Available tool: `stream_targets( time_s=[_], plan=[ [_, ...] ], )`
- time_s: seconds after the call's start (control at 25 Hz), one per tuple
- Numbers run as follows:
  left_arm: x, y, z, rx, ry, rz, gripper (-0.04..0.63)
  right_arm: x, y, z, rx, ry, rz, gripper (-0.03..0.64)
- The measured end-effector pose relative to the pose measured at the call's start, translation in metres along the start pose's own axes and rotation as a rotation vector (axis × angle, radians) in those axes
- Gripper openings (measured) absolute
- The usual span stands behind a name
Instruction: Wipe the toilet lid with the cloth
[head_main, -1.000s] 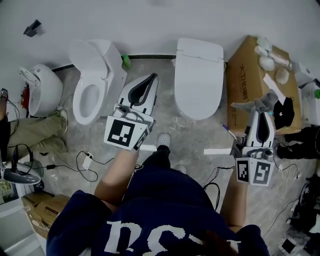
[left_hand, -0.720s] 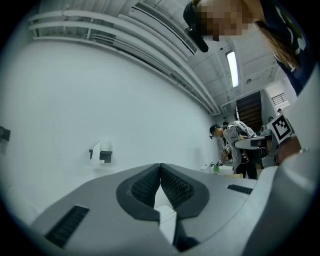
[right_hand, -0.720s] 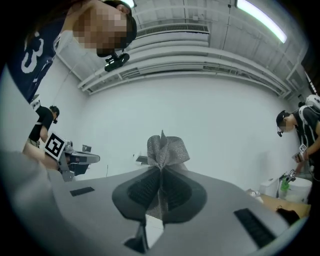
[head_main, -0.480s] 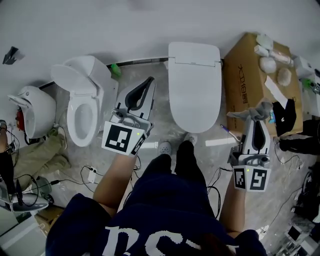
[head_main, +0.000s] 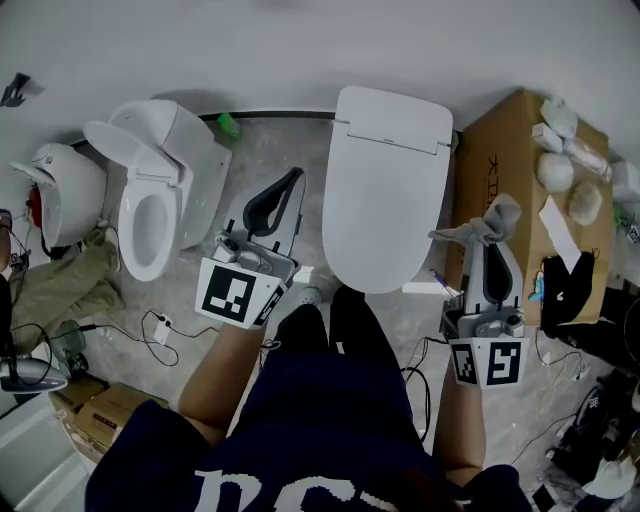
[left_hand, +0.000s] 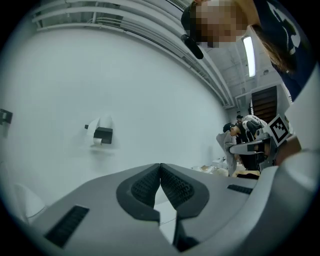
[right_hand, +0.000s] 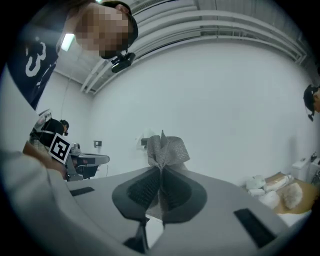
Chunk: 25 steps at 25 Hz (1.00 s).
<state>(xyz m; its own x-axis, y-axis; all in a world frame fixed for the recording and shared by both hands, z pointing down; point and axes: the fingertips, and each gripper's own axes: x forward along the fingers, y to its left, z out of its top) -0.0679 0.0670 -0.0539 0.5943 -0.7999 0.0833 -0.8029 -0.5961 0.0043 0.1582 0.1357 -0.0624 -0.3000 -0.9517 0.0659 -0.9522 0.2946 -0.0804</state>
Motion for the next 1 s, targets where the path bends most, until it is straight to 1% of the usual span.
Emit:
stream_targets(
  time_s=[0.16,0.32,0.48,0.6,0.8,0.88,1.0],
  plan=[
    [0.030,0.011,-0.030,-0.022,0.032,0.047,0.020,0.036,-0.022,-0.022,0.009,0.042,0.048,0.037],
    [0.056,0.028,-0.058,-0.048,0.056,0.071,0.020,0.068,-0.036,-0.048,0.036,0.081,0.054,0.037],
    [0.082,0.057,-0.089,-0.081,0.068,0.087,0.020,0.102,-0.037,-0.079,0.045,0.125,0.062,0.037],
    [0.104,0.080,-0.117,-0.107,0.073,0.090,0.020,0.128,-0.038,-0.109,0.052,0.155,0.049,0.037],
    [0.130,0.122,-0.159,-0.119,0.089,0.066,0.020,0.173,-0.022,-0.160,0.064,0.199,0.018,0.037],
    [0.139,0.139,-0.177,-0.126,0.093,0.067,0.020,0.197,-0.015,-0.186,0.069,0.228,0.033,0.037],
    [0.153,0.162,-0.208,-0.133,0.101,0.072,0.020,0.235,-0.003,-0.232,0.077,0.286,0.091,0.037]
  ],
)
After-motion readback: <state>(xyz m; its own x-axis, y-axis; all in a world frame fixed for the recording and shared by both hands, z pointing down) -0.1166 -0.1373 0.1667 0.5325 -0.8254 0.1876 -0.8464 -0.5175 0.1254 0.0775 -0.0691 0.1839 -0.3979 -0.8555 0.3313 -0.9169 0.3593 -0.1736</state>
